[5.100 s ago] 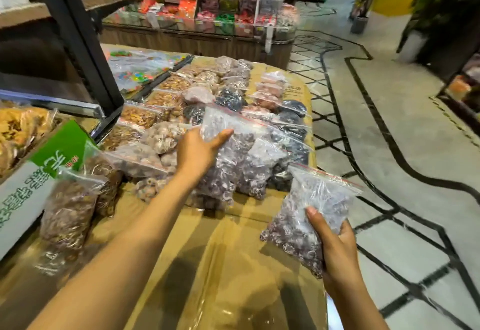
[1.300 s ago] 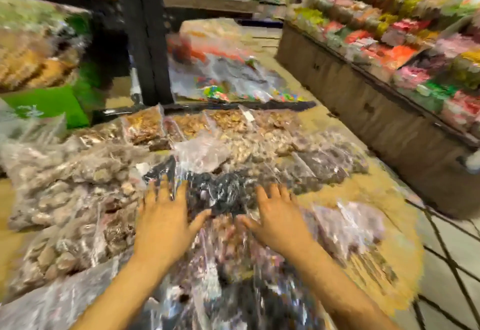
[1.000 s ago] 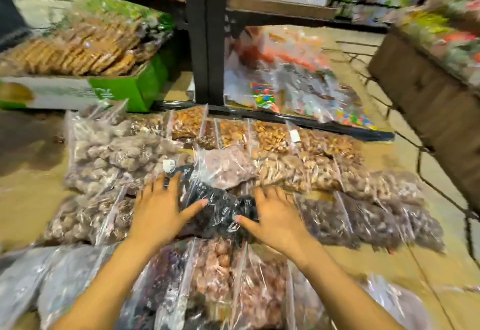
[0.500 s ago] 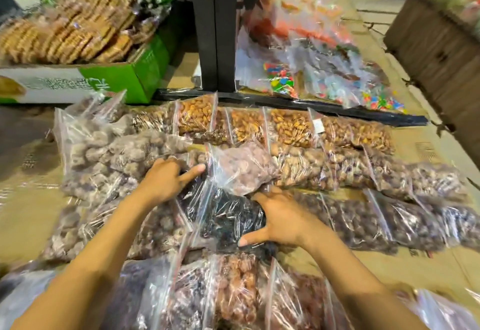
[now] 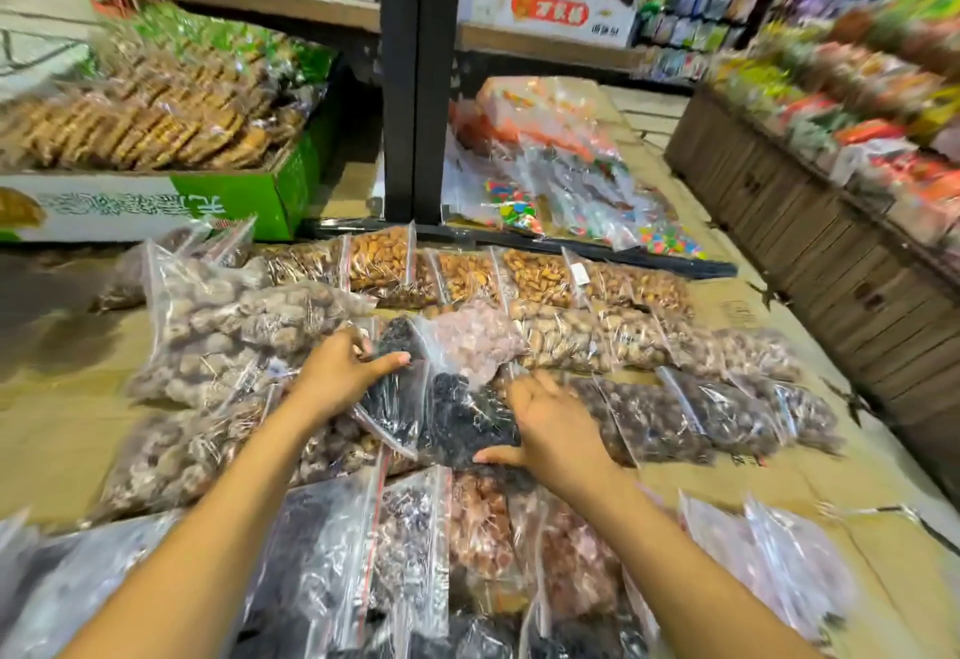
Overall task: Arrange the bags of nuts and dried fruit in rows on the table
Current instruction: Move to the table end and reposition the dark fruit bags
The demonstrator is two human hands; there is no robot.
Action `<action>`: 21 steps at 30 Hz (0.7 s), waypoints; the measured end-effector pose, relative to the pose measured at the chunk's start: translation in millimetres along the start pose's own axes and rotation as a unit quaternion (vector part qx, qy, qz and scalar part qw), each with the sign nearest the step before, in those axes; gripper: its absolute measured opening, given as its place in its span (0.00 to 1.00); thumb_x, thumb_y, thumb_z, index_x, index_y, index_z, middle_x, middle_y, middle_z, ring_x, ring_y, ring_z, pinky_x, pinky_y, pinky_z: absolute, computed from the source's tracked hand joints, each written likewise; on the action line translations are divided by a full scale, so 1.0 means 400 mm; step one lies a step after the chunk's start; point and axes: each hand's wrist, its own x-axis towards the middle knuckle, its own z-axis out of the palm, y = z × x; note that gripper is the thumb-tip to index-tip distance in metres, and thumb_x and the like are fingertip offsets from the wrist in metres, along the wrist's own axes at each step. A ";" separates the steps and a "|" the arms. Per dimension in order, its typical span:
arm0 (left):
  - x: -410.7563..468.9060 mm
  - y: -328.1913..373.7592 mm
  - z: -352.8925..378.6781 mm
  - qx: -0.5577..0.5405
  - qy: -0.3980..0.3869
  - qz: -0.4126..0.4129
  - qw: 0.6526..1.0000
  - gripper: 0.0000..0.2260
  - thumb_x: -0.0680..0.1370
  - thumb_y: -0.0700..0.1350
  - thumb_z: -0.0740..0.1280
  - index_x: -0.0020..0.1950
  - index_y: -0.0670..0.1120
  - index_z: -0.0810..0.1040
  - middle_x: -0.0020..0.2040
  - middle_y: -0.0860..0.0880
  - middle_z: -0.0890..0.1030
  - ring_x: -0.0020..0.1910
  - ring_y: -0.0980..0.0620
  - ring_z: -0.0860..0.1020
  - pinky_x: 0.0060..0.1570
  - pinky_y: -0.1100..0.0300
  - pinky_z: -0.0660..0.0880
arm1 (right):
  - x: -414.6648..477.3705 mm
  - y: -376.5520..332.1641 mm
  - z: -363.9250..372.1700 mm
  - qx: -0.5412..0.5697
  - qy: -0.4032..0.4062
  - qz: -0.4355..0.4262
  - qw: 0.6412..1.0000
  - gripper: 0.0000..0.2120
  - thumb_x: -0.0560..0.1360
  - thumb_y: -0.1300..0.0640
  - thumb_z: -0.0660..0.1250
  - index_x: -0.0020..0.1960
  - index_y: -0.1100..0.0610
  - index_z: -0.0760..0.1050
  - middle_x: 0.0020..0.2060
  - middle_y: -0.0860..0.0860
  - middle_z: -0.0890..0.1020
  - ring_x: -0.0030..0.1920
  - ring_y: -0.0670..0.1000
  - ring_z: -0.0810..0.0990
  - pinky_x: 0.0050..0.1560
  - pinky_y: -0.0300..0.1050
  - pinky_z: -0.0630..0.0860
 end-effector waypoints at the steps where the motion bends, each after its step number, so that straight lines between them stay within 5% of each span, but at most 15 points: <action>1: -0.015 -0.006 -0.003 -0.055 0.019 -0.016 0.998 0.21 0.66 0.59 0.75 0.41 0.44 0.72 0.35 0.44 0.77 0.34 0.47 0.76 0.40 0.52 0.75 | -0.017 -0.007 -0.003 -0.007 0.028 -0.013 1.000 0.31 0.63 0.34 0.68 0.44 0.63 0.71 0.40 0.57 0.80 0.42 0.56 0.78 0.39 0.53 0.81; 5: -0.086 -0.056 -0.032 -0.199 0.115 -0.092 0.969 0.23 0.57 0.56 0.80 0.34 0.48 0.69 0.35 0.43 0.80 0.39 0.42 0.81 0.50 0.41 0.77 | -0.084 -0.017 -0.026 -0.007 0.121 -0.030 0.992 0.28 0.65 0.35 0.67 0.46 0.60 0.68 0.33 0.56 0.80 0.35 0.57 0.81 0.38 0.49 0.82; 10: -0.239 -0.039 -0.071 -0.346 0.153 -0.098 0.920 0.22 0.62 0.46 0.79 0.51 0.44 0.74 0.45 0.41 0.81 0.36 0.48 0.78 0.31 0.60 0.75 | -0.158 -0.003 -0.100 0.025 0.203 0.012 0.979 0.25 0.67 0.36 0.66 0.36 0.58 0.66 0.31 0.50 0.70 0.33 0.51 0.70 0.26 0.37 0.62; 15: -0.422 -0.016 -0.074 -0.498 0.054 -0.077 0.862 0.25 0.64 0.43 0.76 0.61 0.43 0.77 0.55 0.42 0.82 0.50 0.45 0.82 0.47 0.52 0.80 | -0.297 0.027 -0.164 0.152 0.260 0.076 0.951 0.20 0.65 0.38 0.67 0.36 0.50 0.61 0.32 0.44 0.66 0.35 0.48 0.64 0.32 0.42 0.59; 21: -0.683 0.042 0.043 -0.513 -0.027 -0.088 0.853 0.12 0.66 0.38 0.69 0.48 0.39 0.79 0.41 0.44 0.84 0.36 0.53 0.83 0.39 0.60 0.81 | -0.523 0.110 -0.053 0.416 0.198 0.094 0.883 0.17 0.65 0.44 0.76 0.36 0.46 0.67 0.34 0.43 0.72 0.36 0.36 0.72 0.37 0.30 0.66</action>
